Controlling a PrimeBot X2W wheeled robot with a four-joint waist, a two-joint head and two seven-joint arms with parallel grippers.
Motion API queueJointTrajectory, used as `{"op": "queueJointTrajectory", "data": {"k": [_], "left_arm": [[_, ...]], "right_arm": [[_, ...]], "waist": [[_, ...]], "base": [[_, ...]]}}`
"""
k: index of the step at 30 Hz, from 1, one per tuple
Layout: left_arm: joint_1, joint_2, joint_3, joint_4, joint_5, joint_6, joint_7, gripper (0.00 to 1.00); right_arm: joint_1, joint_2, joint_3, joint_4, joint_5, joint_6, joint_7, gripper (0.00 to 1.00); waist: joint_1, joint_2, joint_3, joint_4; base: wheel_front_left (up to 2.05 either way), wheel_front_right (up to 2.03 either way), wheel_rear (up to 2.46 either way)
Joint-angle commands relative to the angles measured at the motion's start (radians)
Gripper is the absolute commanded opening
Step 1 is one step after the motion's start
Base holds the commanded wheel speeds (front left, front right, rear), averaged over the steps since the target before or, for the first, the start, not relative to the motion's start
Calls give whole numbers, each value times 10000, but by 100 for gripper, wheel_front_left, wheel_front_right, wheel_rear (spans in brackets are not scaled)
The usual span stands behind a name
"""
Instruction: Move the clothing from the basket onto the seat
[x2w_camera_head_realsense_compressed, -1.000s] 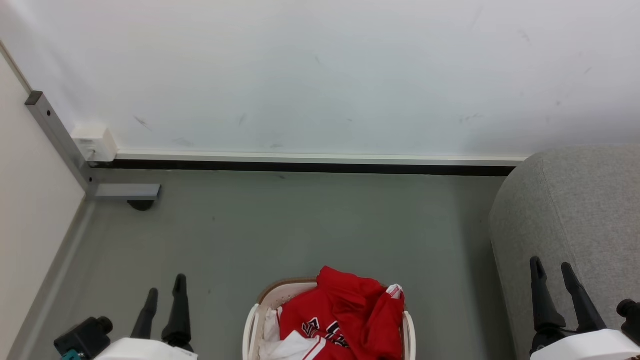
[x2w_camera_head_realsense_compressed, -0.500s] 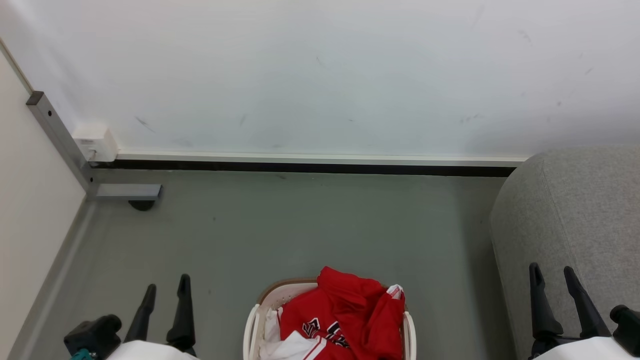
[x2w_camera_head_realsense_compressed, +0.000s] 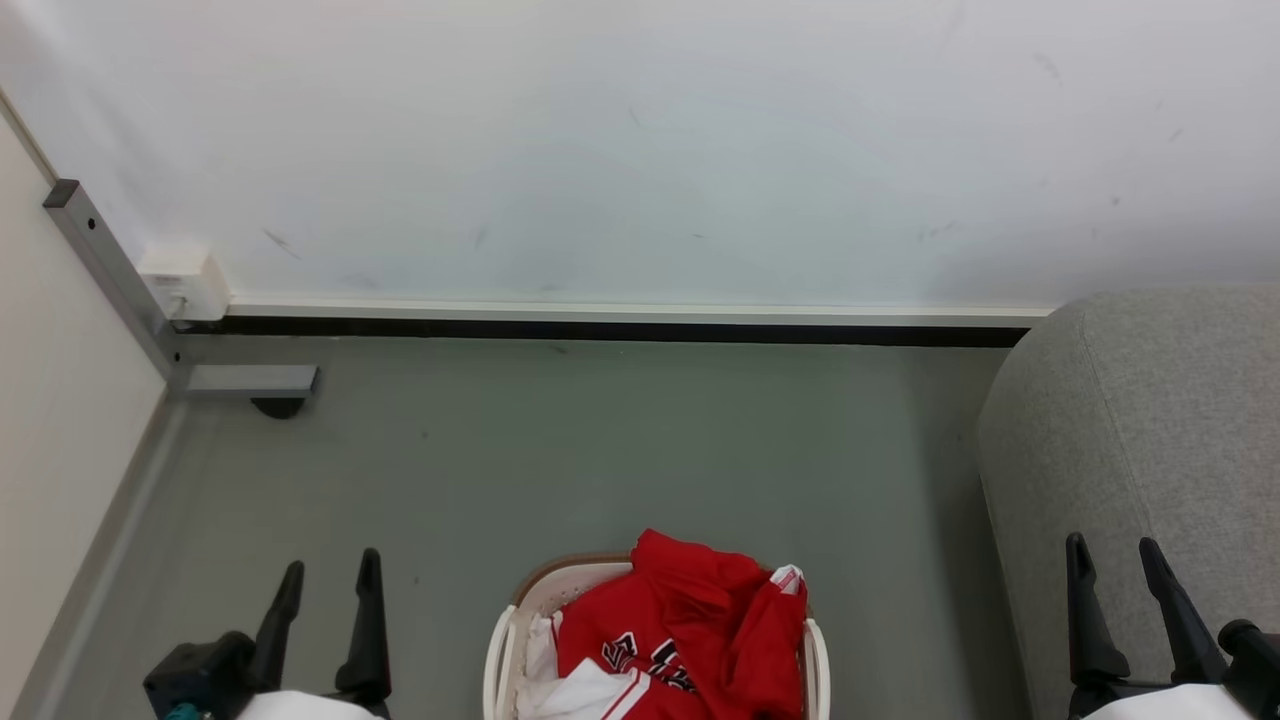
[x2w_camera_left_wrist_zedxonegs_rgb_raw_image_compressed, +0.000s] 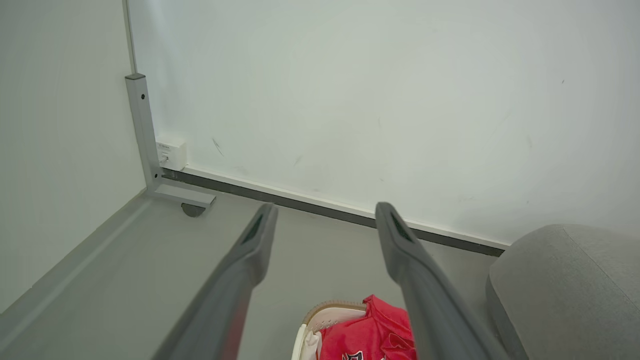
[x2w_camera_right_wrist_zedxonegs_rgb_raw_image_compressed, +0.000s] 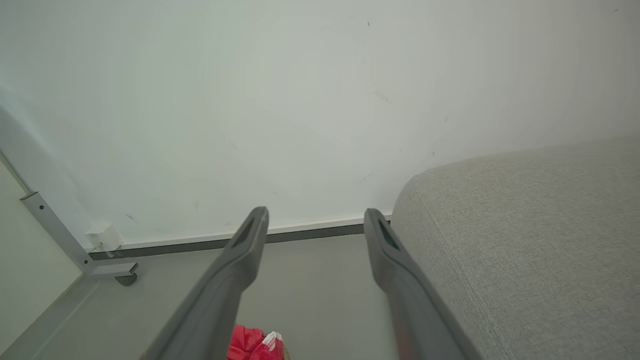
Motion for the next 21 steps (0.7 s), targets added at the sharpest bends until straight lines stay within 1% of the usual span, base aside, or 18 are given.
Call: {"op": "queueJointTrajectory", "data": {"k": [1,11,21], "left_arm": [[39,137,-10,-106,311,24,-102,100],[125,155,14,-76,1143,82,-330,100],[97,122,124,18,1848,-75,-546,100]], "right_arm": [[6,-8,-23,-10,-250,-14,-76,100],[-9,16,-84,72,-1067,-16,-307,100],[-72,52,-93,87,-1767,-18,-499,100]], "waist": [[0,0,7,-8],[0,0,78,-19],[0,0,252,-6]], "base": [[0,0,0],[0,0,0],[0,0,0]]}}
